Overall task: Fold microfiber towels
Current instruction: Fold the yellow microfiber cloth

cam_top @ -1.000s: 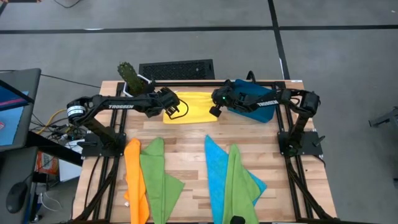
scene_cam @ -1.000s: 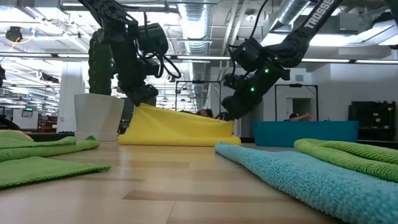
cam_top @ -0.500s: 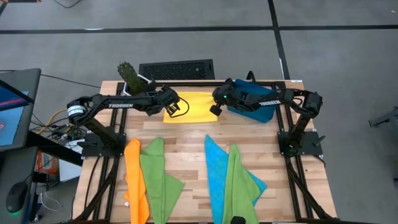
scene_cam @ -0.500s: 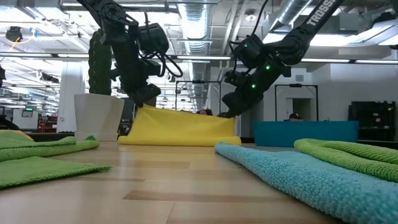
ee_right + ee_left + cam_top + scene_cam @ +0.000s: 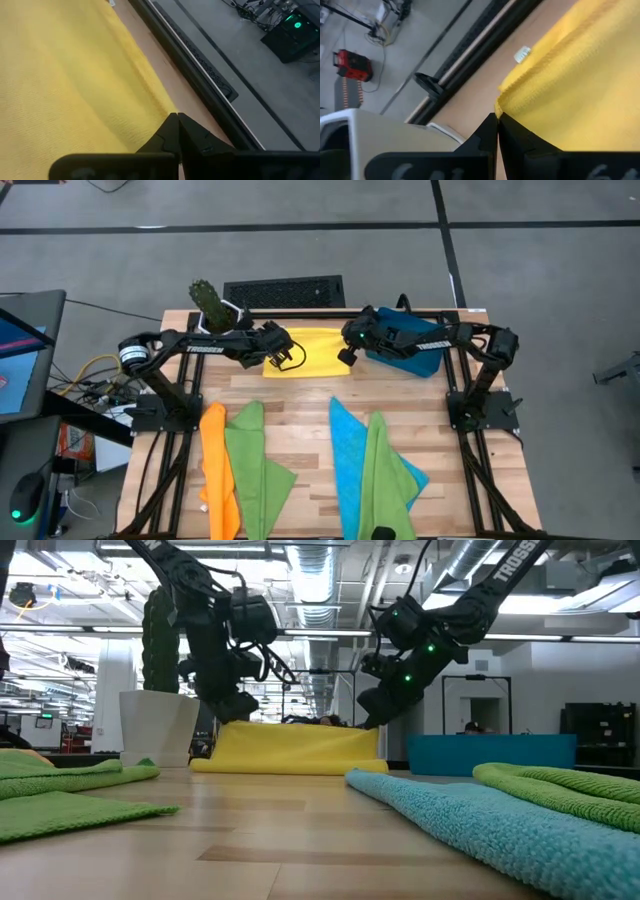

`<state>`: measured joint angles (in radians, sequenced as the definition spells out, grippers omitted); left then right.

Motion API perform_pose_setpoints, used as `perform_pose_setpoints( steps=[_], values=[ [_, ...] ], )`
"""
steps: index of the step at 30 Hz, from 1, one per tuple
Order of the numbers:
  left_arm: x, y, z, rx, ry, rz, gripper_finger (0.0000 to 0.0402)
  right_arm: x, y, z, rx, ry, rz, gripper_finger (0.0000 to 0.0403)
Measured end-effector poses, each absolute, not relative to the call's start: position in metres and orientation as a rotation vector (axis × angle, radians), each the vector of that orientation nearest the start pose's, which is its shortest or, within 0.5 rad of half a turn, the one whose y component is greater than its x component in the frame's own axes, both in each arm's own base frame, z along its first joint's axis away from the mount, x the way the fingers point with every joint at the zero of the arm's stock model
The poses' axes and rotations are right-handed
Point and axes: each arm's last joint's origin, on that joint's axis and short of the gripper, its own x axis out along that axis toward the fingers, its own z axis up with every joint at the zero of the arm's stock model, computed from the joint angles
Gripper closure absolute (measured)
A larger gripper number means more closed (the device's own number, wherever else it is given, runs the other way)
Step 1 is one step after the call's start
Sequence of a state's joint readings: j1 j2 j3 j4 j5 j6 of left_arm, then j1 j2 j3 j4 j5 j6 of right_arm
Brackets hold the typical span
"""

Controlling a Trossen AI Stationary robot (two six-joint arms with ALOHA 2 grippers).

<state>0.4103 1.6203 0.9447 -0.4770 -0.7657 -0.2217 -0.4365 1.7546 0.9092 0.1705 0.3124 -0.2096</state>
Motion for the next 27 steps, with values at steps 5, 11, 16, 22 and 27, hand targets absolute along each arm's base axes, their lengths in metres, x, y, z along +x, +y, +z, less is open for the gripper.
perform_pose_setpoints(
  steps=[5, 11, 16, 22, 27],
  values=[
    [0.266, 0.1368, 0.1797, 0.022, 1.07, 1.129, 0.04, 0.3119, -0.1589, 0.1595, -0.135, 0.763, -0.63, 0.0367],
    [0.2675, 0.1372, 0.1802, 0.027, 1.063, 1.112, 0.0399, 0.3109, -0.1608, 0.1594, -0.123, 0.761, -0.639, 0.0353],
    [0.2676, 0.1373, 0.1803, 0.024, 1.059, 1.114, 0.0389, 0.3098, -0.1629, 0.1594, -0.097, 0.754, -0.651, 0.0339],
    [0.2676, 0.1396, 0.1808, 0.022, 1.051, 1.116, 0.0358, 0.3087, -0.1645, 0.1589, -0.073, 0.75, -0.645, 0.0315],
    [0.2701, 0.1409, 0.1817, 0.037, 1.045, 1.075, 0.0315, 0.3091, -0.1641, 0.159, -0.072, 0.749, -0.641, 0.0296]
  ],
)
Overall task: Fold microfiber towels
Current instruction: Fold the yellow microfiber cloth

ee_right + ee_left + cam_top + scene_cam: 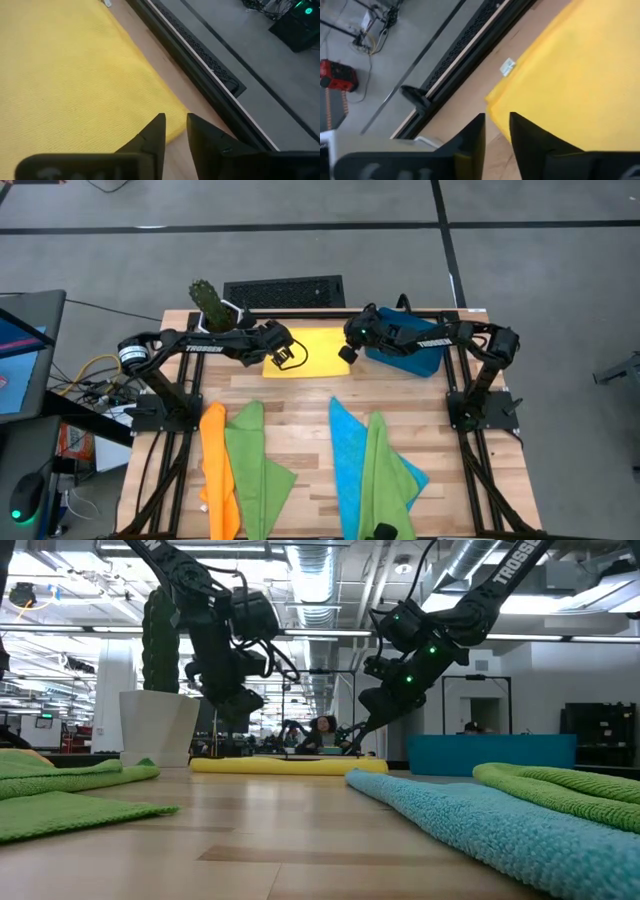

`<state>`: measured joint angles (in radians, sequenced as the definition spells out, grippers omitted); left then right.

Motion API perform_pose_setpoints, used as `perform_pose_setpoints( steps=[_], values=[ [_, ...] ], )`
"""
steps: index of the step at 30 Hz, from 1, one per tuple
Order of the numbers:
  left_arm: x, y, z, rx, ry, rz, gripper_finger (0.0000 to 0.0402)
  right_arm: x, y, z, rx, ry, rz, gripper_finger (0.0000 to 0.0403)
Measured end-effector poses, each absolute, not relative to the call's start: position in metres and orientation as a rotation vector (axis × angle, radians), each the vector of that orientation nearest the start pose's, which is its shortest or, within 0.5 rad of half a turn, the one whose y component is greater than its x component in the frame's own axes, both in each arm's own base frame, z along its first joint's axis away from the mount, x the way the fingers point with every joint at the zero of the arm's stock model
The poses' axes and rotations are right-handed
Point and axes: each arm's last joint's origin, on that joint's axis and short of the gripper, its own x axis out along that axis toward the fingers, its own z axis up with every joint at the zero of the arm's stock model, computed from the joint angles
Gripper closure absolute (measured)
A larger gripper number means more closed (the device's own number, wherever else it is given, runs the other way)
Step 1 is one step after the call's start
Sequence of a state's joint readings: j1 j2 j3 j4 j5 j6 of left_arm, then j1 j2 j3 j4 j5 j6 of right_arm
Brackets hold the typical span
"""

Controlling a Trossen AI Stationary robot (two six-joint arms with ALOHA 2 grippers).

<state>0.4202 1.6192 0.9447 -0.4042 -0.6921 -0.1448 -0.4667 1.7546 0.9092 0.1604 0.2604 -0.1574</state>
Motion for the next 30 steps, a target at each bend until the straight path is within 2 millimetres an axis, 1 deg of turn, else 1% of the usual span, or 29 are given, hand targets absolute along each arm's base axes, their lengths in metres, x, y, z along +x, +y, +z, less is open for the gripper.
perform_pose_setpoints(
  steps=[5, 7, 10, 13, 14, 16, 18, 20, 22, 25, 28, 30],
  values=[
    [0.272, 0.142, 0.183, 0.068, 1.037, 1.067, 0.0273, 0.312, -0.159, 0.16, -0.078, 0.742, -0.622, 0.0284],
    [0.272, 0.142, 0.187, 0.027, 1.006, 1.032, 0.0263, 0.313, -0.154, 0.166, -0.073, 0.723, -0.583, 0.0281],
    [0.272, 0.136, 0.199, -0.096, 0.952, 0.836, 0.0259, 0.311, -0.143, 0.177, -0.047, 0.713, -0.49, 0.0278],
    [0.27, 0.125, 0.213, -0.156, 0.921, 0.601, 0.0258, 0.308, -0.129, 0.185, -0.03, 0.734, -0.371, 0.0277],
    [0.269, 0.121, 0.218, -0.163, 0.904, 0.549, 0.0258, 0.308, -0.125, 0.187, -0.024, 0.739, -0.336, 0.0277],
    [0.269, 0.113, 0.222, -0.153, 0.836, 0.525, 0.0258, 0.306, -0.118, 0.185, -0.016, 0.72, -0.28, 0.028],
    [0.264, 0.105, 0.215, -0.126, 0.787, 0.555, 0.0258, 0.301, -0.11, 0.175, -0.016, 0.692, -0.271, 0.0285],
    [0.257, 0.097, 0.202, -0.112, 0.726, 0.602, 0.0264, 0.294, -0.103, 0.16, -0.001, 0.655, -0.292, 0.0293],
    [0.25, 0.09, 0.187, -0.111, 0.658, 0.631, 0.0277, 0.287, -0.097, 0.15, 0.017, 0.599, -0.298, 0.0303],
    [0.241, 0.081, 0.164, -0.139, 0.593, 0.631, 0.0309, 0.281, -0.086, 0.138, 0.037, 0.543, -0.295, 0.0319],
    [0.233, 0.075, 0.152, -0.163, 0.534, 0.645, 0.0348, 0.279, -0.077, 0.134, 0.035, 0.523, -0.313, 0.0339],
    [0.229, 0.072, 0.147, -0.158, 0.53, 0.675, 0.0375, 0.28, -0.073, 0.131, 0.011, 0.521, -0.348, 0.0353]
  ],
)
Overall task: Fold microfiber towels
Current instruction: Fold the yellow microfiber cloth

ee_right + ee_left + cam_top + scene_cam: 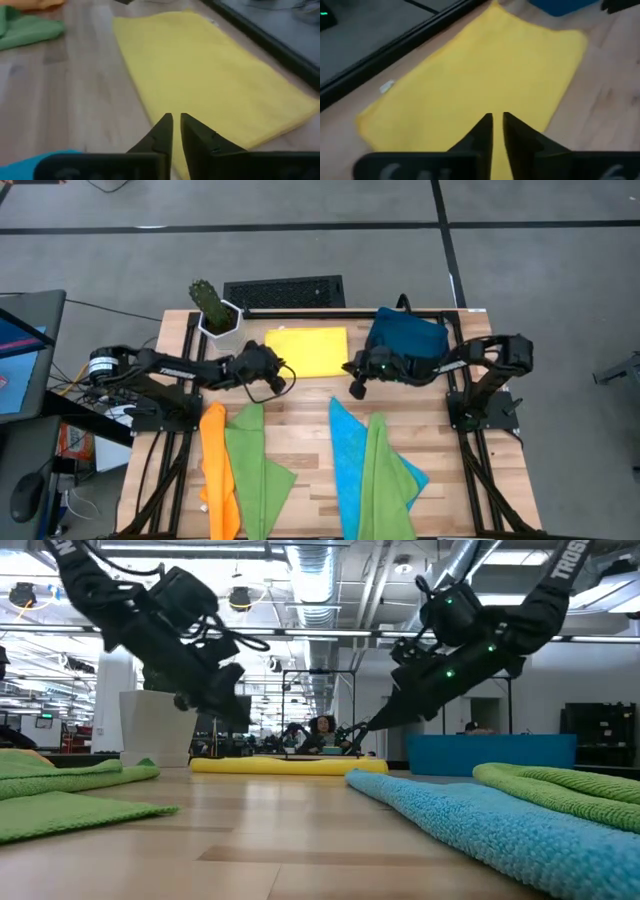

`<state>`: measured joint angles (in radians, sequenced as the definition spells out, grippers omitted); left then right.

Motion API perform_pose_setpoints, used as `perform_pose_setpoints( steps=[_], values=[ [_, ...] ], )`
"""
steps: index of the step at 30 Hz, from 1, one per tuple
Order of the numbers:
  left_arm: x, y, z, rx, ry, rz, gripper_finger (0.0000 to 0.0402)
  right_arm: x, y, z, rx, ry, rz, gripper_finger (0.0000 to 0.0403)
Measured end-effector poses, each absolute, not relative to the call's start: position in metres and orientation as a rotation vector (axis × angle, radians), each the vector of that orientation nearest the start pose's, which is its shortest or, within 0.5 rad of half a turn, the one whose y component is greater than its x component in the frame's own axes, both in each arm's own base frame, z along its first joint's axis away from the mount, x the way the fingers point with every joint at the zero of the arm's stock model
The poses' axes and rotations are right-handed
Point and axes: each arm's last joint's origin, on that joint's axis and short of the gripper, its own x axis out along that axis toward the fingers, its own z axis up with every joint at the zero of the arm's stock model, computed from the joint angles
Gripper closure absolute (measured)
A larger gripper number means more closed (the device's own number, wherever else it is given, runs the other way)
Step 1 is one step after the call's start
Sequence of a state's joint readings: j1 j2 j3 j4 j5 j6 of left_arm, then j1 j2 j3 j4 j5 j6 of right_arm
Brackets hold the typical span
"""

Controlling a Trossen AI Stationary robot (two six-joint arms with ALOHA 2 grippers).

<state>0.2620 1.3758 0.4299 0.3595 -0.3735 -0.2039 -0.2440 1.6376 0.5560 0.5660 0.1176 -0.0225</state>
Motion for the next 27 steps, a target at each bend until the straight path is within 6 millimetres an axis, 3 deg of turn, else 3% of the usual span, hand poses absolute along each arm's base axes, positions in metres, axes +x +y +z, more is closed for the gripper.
perform_pose_setpoints(
  steps=[3, 7, 13, 24, 27],
  values=[
    [0.227, 0.071, 0.145, -0.142, 0.533, 0.709, 0.0397, 0.281, -0.072, 0.131, 0.001, 0.509, -0.36, 0.0374],
    [0.228, 0.068, 0.145, -0.136, 0.534, 0.706, 0.0393, 0.285, -0.074, 0.123, 0.001, 0.495, -0.382, 0.0394],
    [0.222, 0.06, 0.135, -0.16, 0.574, 0.702, 0.04, 0.291, -0.076, 0.105, 0.037, 0.476, -0.407, 0.0379],
    [0.206, 0.054, 0.118, -0.195, 0.6, 0.78, 0.04, 0.293, -0.075, 0.099, 0.04, 0.488, -0.418, 0.0383],
    [0.203, 0.053, 0.115, -0.2, 0.592, 0.783, 0.04, 0.29, -0.075, 0.088, 0.072, 0.537, -0.422, 0.0381]
  ],
)
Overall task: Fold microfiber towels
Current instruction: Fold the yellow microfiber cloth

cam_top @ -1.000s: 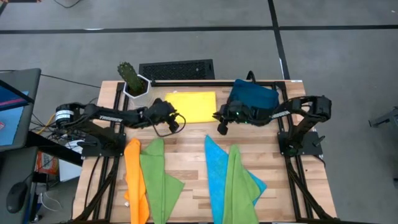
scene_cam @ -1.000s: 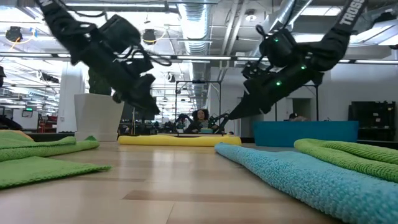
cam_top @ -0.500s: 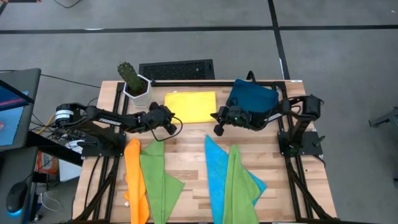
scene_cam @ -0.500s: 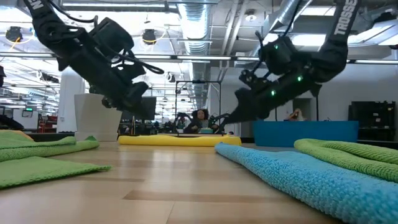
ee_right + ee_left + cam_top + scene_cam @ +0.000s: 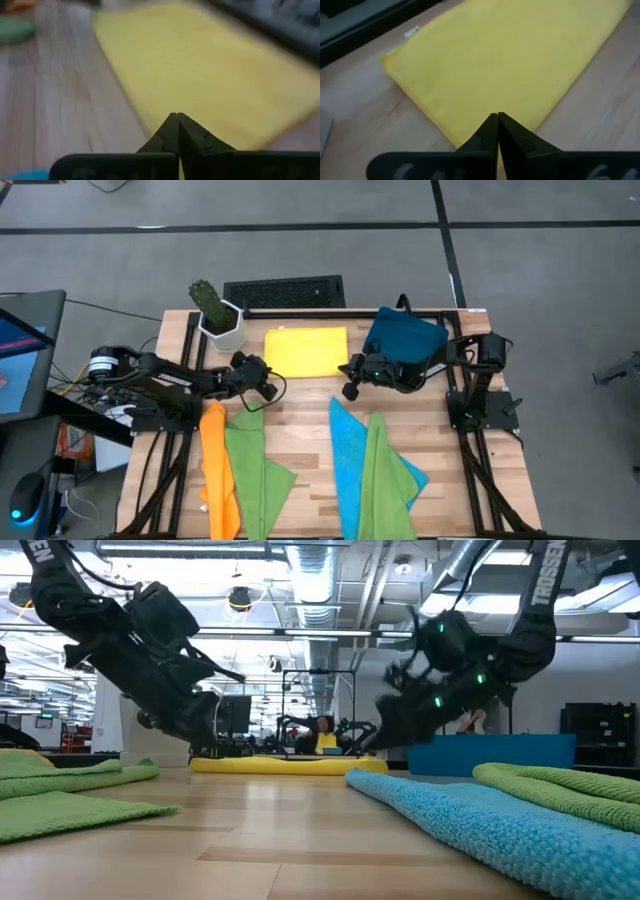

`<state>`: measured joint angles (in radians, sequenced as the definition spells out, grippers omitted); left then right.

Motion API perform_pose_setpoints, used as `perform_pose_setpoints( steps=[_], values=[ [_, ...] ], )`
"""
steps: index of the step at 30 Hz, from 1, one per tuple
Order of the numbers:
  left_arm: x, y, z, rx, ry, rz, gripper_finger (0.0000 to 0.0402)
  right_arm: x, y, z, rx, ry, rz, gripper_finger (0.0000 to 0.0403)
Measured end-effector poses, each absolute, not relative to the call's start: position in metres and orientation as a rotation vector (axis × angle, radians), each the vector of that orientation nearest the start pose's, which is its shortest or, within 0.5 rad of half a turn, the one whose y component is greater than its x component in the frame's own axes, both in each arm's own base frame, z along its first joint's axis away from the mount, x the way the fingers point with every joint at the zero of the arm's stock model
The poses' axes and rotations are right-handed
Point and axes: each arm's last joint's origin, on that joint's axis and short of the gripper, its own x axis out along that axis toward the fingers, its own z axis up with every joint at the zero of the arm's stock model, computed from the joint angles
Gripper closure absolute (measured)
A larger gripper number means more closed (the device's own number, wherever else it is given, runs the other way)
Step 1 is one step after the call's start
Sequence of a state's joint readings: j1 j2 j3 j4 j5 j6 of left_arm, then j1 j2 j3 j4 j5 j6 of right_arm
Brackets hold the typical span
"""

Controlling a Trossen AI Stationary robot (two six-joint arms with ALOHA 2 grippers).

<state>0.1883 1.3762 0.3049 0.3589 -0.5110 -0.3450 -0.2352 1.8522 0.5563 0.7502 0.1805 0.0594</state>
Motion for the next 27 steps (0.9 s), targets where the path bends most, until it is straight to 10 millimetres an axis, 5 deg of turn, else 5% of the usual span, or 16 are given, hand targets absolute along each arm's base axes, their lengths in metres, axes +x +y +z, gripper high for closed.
perform_pose_setpoints(
  steps=[6, 27],
  values=[
    [0.2, 0.053, 0.113, -0.213, 0.594, 0.788, 0.04, 0.29, -0.075, 0.073, 0.094, 0.57, -0.427, 0.0391],
    [0.195, 0.051, 0.107, -0.247, 0.656, 0.794, 0.0401, 0.291, -0.073, 0.073, 0.116, 0.568, -0.432, 0.0381]
  ],
)
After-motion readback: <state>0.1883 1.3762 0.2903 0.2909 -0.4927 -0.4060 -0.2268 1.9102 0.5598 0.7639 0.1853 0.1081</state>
